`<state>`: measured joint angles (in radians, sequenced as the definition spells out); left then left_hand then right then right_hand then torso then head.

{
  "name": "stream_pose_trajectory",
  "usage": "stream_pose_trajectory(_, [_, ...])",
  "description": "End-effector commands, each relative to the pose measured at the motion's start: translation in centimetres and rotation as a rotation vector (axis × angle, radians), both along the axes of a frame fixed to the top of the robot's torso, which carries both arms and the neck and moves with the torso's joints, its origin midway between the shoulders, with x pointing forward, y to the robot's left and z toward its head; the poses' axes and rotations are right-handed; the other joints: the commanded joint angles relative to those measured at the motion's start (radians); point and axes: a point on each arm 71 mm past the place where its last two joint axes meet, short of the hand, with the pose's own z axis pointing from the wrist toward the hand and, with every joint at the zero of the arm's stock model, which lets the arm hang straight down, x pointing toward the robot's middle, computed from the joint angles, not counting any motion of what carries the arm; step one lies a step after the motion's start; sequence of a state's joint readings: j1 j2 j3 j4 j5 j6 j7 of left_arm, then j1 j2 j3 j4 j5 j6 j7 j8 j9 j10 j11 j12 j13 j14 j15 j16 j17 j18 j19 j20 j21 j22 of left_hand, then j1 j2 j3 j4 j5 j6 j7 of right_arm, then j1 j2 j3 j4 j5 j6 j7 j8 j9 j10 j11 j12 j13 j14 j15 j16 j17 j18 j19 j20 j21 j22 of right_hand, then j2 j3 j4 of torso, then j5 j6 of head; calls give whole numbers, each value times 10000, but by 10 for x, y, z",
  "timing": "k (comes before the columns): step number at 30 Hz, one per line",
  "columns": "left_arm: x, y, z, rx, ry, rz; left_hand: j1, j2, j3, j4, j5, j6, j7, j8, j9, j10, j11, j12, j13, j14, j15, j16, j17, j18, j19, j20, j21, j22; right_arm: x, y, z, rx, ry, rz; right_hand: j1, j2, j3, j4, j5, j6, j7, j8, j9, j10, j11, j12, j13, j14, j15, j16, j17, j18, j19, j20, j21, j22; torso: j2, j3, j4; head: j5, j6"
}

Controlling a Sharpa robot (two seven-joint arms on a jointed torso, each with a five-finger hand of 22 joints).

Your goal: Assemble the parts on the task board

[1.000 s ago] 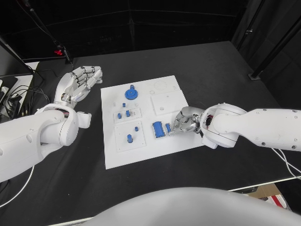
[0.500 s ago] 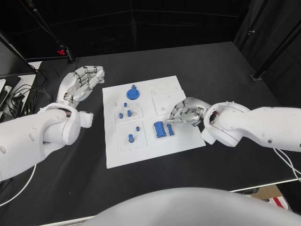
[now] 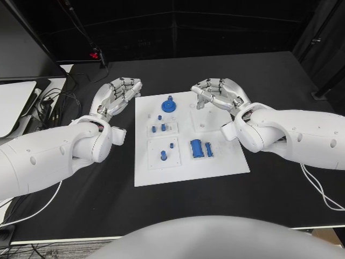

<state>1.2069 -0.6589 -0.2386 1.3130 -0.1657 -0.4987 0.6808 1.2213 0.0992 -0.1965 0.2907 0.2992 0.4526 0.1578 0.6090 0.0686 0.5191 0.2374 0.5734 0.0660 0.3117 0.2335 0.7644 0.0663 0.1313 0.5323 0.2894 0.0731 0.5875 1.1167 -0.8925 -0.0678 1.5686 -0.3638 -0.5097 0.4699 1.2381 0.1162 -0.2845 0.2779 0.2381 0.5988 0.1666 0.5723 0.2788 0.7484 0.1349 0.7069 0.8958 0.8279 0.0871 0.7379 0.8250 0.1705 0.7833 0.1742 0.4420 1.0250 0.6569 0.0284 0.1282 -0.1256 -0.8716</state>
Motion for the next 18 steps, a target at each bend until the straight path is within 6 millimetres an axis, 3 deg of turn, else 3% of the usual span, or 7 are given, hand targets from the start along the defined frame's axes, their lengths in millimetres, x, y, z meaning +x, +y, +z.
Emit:
stream_pose_trajectory(1, [-9,-2,15,-657,-2236,-182,-142,-99,-132,16,-97,7,390,-27,-31,-217,-28,89,-9,-198,23,119,-5,-180,-39,6,48,-51,4,3,8,1850,-818,-130,-660,101,-297,58,49,-639,16,-179,-172,-1218,705,-1593,-1425,-1619,678,-1418,-1091,-451,-1118,445,-1140,-811,-10,49,14,180,209])
stream_pose_trajectory(3, [-12,-3,15,-726,-2351,-169,-262,-196,-166,37,-217,-63,449,-65,-25,-451,-268,160,-3,-495,-161,213,2,-126,-155,-30,4,-118,5,7,9,2087,-890,-35,-1268,-21,-330,-47,-55,-1293,15,-353,-290,-1815,1032,-2250,-2066,-2506,1125,-2065,-1633,-590,-1786,571,-1737,-1231,8,50,26,175,380])
stream_pose_trajectory(5, [-14,-3,15,-770,-2448,-152,-389,-308,-157,26,-326,-287,593,-118,-31,-682,-444,175,-8,-770,-289,245,-3,-44,-381,-80,-57,-256,6,12,9,2260,-949,77,-1855,-392,161,155,-240,-2038,-18,-432,-368,-2347,1227,-2734,-2640,-3243,1295,-2515,-2122,-726,-2361,674,-2300,-1640,-10,32,-26,193,480])
stream_pose_trajectory(7, [-16,-4,14,-808,-2531,-121,-569,-480,-47,33,-500,-604,644,-121,-17,-986,-499,205,0,-1126,-405,299,6,51,-937,-133,-133,-681,7,16,9,2378,-1001,174,-2429,-1018,844,190,-440,-2747,-133,-438,-415,-3019,1182,-3101,-3064,-4037,1306,-2850,-2493,-762,-2820,715,-2755,-1967,-28,17,-65,180,546])
stream_pose_trajectory(10, [-18,-5,14,-908,-2620,-32,-891,-899,453,48,-692,-918,658,120,31,-1406,-518,461,41,-1511,-509,613,46,220,-1476,-163,-119,-995,7,20,9,2469,-1085,233,-3068,-1470,1612,199,-627,-3464,-351,-264,-390,-3840,1115,-3359,-3431,-5053,1233,-3102,-2819,-878,-3594,872,-3338,-2562,-35,7,-69,81,654])
stream_pose_trajectory(15, [-20,-7,13,-1011,-2761,3,-1185,-1322,915,55,-956,-1036,618,416,40,-1708,-579,751,32,-1743,-681,890,24,366,-1948,-258,-132,-1331,7,20,9,2507,-1167,224,-3372,-1630,2137,193,-701,-4170,-431,521,-204,-4420,1044,-3013,-3806,-5730,1154,-2681,-3152,-754,-4903,942,-3919,-4422,-82,-8,-114,-7,752])
stream_pose_trajectory(18, [-21,-8,13,-1048,-2829,3,-1232,-1401,1004,55,-1015,-1015,581,496,41,-1752,-614,832,29,-1808,-745,936,14,388,-2123,-310,-149,-1480,7,19,8,2498,-1176,191,-3365,-1588,2186,190,-692,-4297,-414,720,-179,-4482,1056,-2864,-3905,-5819,1165,-2530,-3255,-697,-5053,967,-3930,-4624,-119,-13,-110,-55,848])
